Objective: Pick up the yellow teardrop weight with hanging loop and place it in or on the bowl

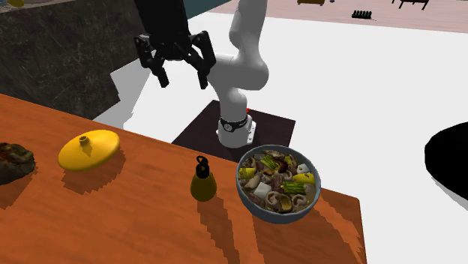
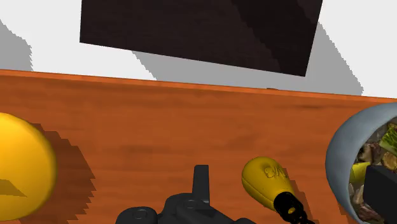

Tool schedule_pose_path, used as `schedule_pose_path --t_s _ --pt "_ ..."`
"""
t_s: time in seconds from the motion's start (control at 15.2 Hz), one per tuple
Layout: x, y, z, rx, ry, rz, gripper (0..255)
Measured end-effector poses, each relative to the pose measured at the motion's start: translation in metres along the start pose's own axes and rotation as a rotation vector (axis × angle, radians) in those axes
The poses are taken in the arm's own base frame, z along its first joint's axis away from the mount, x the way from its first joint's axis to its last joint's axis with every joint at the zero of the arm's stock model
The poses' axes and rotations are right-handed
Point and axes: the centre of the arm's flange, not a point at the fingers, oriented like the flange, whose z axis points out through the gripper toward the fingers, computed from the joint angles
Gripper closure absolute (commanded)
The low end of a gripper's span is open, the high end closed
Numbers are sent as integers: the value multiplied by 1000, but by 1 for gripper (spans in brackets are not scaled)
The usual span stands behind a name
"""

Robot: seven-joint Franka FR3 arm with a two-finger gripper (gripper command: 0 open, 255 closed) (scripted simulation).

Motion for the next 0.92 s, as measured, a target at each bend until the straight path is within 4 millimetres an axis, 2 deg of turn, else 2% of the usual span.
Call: schedule_pose_path --t_s 0.07,0.2,0.66,0.79,0.92 --pt "0 0 0 0 0 0 0" --pt "3 -14 11 -26 26 9 0" --pt "29 -79 75 -175 185 67 0" --pt "42 -96 98 -220 232 84 0" --pt "45 -104 110 -240 259 93 0"
